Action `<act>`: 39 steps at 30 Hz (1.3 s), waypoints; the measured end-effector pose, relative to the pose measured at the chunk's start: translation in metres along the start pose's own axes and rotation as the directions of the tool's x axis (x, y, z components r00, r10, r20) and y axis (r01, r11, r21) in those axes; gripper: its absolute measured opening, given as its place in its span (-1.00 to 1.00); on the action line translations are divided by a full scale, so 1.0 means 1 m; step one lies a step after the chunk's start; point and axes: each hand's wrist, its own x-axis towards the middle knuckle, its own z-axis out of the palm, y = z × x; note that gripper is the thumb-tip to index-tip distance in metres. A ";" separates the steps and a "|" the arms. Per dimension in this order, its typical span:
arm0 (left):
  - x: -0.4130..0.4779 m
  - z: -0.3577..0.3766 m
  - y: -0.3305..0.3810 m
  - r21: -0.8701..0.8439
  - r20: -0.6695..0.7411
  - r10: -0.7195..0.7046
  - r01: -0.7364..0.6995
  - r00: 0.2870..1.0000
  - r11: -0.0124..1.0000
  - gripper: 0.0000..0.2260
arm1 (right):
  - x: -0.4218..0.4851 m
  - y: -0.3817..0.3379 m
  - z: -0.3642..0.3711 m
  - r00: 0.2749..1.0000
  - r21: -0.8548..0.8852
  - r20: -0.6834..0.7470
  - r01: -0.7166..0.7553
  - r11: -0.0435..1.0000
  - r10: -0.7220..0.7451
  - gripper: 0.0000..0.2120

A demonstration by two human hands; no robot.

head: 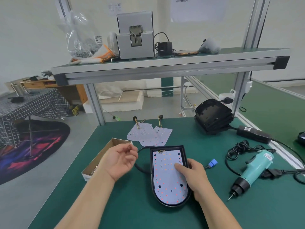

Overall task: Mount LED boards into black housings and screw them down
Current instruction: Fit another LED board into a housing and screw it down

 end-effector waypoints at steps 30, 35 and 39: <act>0.038 0.033 -0.121 0.989 0.135 0.471 -0.144 0.872 -0.015 -0.80 | -0.007 -0.019 -0.156 0.754 -0.513 -0.652 -0.364 0.778 -0.077 -0.21; 0.038 0.036 -0.119 0.987 0.138 0.470 -0.158 0.872 0.004 -0.81 | 0.006 -0.019 -0.155 0.798 -0.544 -0.599 -0.352 0.762 -0.059 -0.26; 0.038 0.036 -0.119 0.984 0.145 0.462 -0.175 0.875 0.021 -0.82 | 0.011 -0.016 -0.148 0.801 -0.456 -0.599 -0.311 0.834 -0.028 -0.26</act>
